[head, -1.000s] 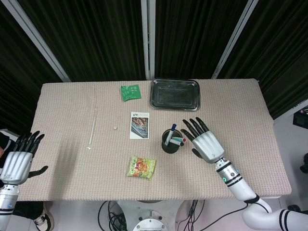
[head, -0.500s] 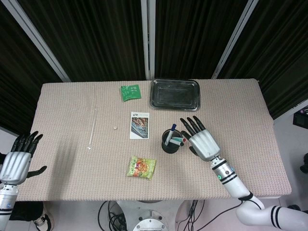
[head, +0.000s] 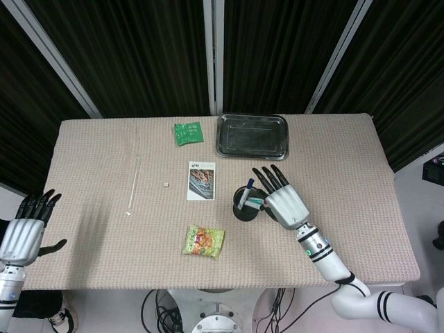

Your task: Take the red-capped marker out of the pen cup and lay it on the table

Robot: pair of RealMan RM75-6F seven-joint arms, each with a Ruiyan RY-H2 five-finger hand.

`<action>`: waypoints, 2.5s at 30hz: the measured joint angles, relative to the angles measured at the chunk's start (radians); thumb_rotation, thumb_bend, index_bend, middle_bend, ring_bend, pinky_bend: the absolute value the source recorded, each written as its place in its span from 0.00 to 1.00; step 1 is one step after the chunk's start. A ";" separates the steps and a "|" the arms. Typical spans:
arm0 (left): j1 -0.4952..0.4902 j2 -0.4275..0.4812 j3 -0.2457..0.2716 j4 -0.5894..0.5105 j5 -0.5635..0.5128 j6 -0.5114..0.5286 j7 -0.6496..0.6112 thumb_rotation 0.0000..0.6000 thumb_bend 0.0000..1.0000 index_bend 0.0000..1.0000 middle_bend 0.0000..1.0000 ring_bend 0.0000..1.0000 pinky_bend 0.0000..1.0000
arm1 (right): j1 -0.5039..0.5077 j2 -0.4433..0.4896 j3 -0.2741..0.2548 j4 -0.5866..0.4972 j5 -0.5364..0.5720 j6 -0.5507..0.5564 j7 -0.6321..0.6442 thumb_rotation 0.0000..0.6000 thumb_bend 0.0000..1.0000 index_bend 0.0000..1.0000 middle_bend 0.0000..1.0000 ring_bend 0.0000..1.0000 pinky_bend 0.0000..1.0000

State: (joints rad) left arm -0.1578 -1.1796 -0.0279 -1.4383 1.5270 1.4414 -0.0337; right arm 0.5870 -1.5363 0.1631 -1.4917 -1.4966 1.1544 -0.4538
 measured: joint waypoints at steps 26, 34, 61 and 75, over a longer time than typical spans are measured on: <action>-0.002 0.000 -0.001 0.005 -0.011 -0.013 -0.005 1.00 0.12 0.07 0.00 0.00 0.02 | 0.018 -0.028 -0.009 0.044 0.023 0.012 0.016 1.00 0.27 0.51 0.01 0.00 0.00; -0.002 0.000 -0.002 0.007 -0.014 -0.016 -0.007 1.00 0.12 0.07 0.00 0.00 0.02 | 0.022 -0.034 -0.009 0.051 0.025 0.017 0.017 1.00 0.28 0.55 0.01 0.00 0.00; -0.006 -0.007 0.005 0.011 -0.011 -0.028 -0.010 1.00 0.12 0.07 0.00 0.00 0.02 | -0.067 0.149 -0.004 -0.084 -0.013 0.181 0.134 1.00 0.28 0.70 0.04 0.00 0.00; -0.009 -0.009 0.007 -0.001 -0.016 -0.039 0.013 1.00 0.12 0.07 0.00 0.00 0.02 | -0.136 0.183 -0.001 0.044 0.055 0.205 0.174 1.00 0.28 0.74 0.04 0.00 0.00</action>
State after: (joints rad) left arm -0.1670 -1.1882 -0.0213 -1.4395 1.5110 1.4027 -0.0210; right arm 0.4508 -1.3534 0.1616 -1.4476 -1.4411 1.3591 -0.2798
